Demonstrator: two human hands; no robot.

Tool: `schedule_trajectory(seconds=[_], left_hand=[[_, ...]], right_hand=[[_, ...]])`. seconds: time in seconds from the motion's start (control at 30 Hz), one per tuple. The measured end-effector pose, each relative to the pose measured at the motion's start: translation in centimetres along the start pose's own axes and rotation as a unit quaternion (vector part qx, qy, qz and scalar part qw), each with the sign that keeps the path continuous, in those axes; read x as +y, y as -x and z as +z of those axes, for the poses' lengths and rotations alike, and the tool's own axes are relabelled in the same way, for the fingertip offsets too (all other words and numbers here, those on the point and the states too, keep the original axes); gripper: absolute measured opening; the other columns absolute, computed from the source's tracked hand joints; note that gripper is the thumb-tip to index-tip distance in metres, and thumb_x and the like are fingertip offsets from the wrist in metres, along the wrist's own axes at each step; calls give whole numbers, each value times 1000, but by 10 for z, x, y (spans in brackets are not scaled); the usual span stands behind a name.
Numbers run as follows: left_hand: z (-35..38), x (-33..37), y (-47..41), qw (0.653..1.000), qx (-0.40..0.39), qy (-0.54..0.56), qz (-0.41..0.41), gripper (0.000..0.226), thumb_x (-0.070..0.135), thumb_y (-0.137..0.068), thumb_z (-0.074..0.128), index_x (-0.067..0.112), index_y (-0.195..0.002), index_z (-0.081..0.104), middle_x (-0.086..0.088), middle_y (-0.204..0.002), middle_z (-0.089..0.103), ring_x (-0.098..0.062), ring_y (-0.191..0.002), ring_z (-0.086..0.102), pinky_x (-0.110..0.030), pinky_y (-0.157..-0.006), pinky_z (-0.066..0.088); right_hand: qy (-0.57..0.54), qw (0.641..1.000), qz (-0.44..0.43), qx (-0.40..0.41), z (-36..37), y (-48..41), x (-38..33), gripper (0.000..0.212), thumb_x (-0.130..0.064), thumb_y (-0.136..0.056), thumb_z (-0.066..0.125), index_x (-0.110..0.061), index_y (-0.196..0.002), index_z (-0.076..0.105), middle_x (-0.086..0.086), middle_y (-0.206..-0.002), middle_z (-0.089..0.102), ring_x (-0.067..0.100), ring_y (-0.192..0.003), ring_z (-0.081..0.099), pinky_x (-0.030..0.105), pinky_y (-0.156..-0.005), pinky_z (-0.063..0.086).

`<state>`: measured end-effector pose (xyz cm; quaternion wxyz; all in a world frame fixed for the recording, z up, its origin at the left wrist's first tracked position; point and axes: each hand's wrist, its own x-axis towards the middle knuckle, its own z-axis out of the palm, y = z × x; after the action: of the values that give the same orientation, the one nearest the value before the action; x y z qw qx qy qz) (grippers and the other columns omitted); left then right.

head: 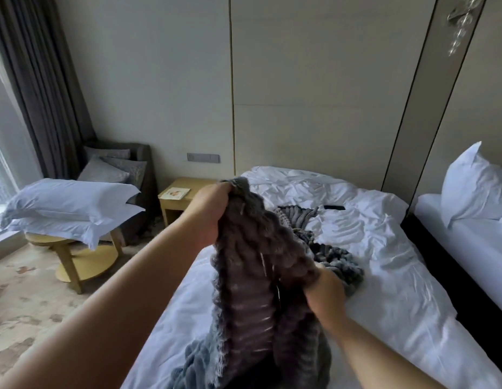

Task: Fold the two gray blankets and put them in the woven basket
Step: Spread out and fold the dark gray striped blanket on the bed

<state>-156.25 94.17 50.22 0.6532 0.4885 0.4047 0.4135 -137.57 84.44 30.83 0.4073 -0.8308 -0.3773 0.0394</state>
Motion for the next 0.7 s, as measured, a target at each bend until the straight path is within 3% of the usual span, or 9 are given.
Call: schedule_trajectory(seconds=[0.13,0.17,0.23,0.3,0.37,0.43,0.53,0.63,0.7], left_hand=[[-57,-2,-26,987,71,-25,142,30,-1,-84,47,16,-70,67,-3,-60,67,-16,-50,64,-20,-46,49],[-71,-11,-35,968,94,-162,164,33,-2,-82,47,21,-74,69,-4,-72,70,-19,-62,65,-23,-56,53],[-85,-31,-41,856,120,-490,117,30,6,-82,55,23,-104,67,-10,-106,67,-27,-91,62,-34,-79,53],[-72,-55,-36,820,26,-566,86,74,25,-75,75,23,-141,40,-14,-134,48,-28,-114,53,-37,-91,49],[-28,-75,-16,830,-133,-503,199,121,50,-58,82,34,-150,6,6,-153,18,-11,-137,25,-37,-108,32],[16,-90,2,796,-157,-477,338,118,59,-56,73,36,-149,4,18,-151,16,3,-135,16,-34,-110,23],[32,-85,1,835,-72,-420,349,60,32,-78,69,34,-133,45,2,-124,62,-16,-115,56,-27,-95,44],[14,-85,-5,876,-58,-403,260,26,22,-82,71,19,-108,70,4,-105,69,-10,-98,61,-20,-77,44],[9,-85,0,951,-71,-255,162,15,13,-83,69,21,-96,71,2,-102,72,-13,-91,67,-24,-76,51]], right_hand=[[14,990,131,49,-50,-27,54,26,-17,-94,48,1,-84,63,29,-94,67,45,-95,63,39,-76,46],[-22,985,154,76,-64,-39,46,28,-17,-95,46,4,-90,63,30,-101,65,45,-98,61,39,-77,44],[-118,965,185,143,-86,-60,8,31,-19,-96,44,3,-105,63,26,-110,65,42,-102,60,36,-77,43],[-189,966,121,129,-96,-67,-46,23,-13,-91,44,-5,-96,65,16,-97,67,33,-91,61,34,-72,43],[-212,977,-10,27,-92,-49,-99,18,-7,-85,47,-6,-80,64,7,-79,66,24,-76,59,26,-63,42],[-213,968,-127,-44,-79,-22,-131,12,-11,-81,52,-12,-77,64,-5,-73,66,8,-68,57,17,-59,42],[-214,963,-163,-13,-67,-7,-123,16,-17,-77,63,-29,-86,58,-17,-75,61,-8,-70,54,3,-59,38],[-160,979,-126,-21,-54,0,-72,13,-22,-79,69,-21,-85,58,-9,-71,61,3,-66,57,9,-58,37],[-105,982,-99,-118,-39,10,-40,14,-26,-79,71,-22,-83,58,-10,-69,65,5,-69,61,14,-58,39]])
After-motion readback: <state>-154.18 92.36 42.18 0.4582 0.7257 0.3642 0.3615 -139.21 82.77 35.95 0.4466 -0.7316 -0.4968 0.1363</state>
